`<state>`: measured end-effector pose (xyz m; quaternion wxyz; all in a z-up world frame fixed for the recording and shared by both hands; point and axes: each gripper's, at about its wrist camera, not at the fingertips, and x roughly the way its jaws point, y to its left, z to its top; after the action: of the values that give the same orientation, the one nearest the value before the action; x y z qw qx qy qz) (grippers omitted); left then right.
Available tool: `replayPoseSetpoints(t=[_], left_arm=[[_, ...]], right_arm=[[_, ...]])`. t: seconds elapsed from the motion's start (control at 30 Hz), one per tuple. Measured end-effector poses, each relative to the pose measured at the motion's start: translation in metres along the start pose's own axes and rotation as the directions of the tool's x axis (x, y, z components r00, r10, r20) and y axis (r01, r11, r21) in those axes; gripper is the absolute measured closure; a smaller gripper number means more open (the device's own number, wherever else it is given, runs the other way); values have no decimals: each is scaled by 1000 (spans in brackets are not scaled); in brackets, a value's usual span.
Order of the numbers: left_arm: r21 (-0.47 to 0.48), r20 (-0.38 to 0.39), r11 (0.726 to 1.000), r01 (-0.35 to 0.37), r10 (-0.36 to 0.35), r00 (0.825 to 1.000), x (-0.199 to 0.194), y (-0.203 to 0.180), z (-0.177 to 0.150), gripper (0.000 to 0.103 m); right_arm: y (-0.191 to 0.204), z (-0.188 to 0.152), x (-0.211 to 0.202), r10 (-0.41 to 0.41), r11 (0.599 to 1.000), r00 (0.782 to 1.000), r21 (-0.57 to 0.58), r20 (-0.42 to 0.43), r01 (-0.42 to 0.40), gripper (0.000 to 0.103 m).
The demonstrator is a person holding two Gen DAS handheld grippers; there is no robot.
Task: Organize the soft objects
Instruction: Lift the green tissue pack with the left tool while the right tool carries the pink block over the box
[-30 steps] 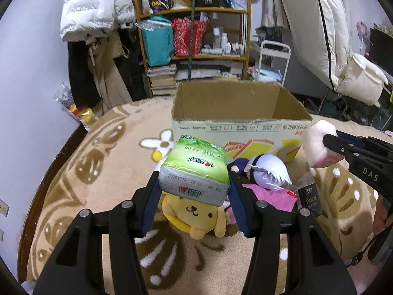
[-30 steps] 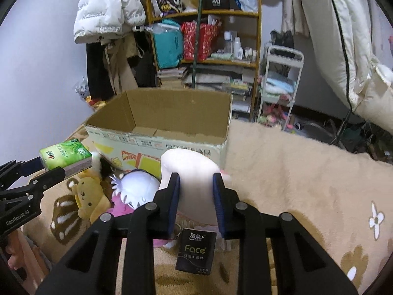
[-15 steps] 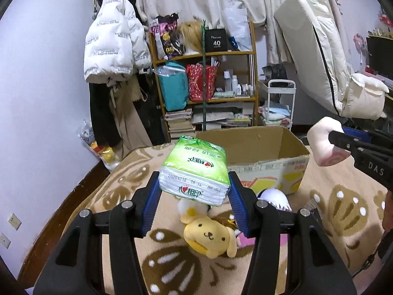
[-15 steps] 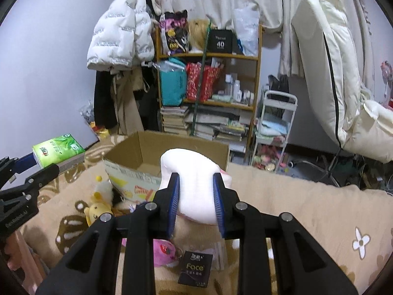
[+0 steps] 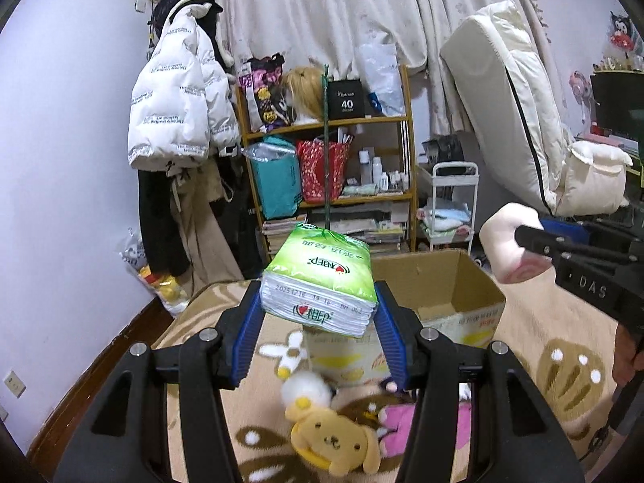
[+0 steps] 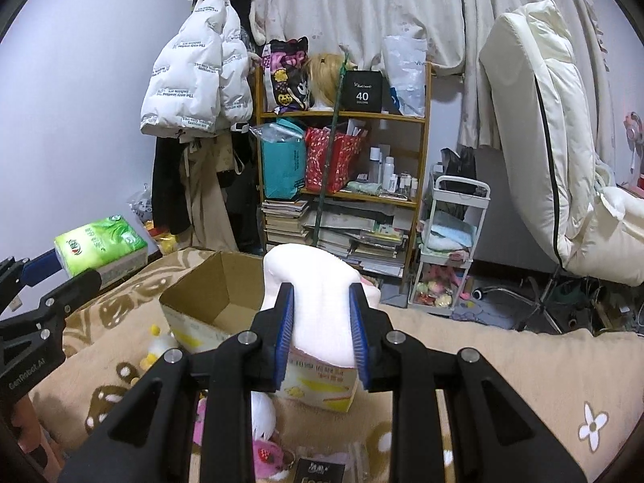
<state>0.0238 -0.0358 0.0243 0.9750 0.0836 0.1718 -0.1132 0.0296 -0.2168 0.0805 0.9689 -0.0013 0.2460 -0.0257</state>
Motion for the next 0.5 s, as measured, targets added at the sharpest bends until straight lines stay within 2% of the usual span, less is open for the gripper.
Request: replayPoseSetpoints(t=[0.17, 0.5], left_arm=[[17, 39, 1000, 14, -15, 999, 15, -8, 7, 51], [12, 10, 1000, 16, -16, 1000, 62, -21, 7, 51]], right_arm=[[0, 8, 15, -6, 1000, 1000, -23, 16, 6, 75], [-6, 5, 53, 2, 1000, 1000, -2, -6, -2, 75]])
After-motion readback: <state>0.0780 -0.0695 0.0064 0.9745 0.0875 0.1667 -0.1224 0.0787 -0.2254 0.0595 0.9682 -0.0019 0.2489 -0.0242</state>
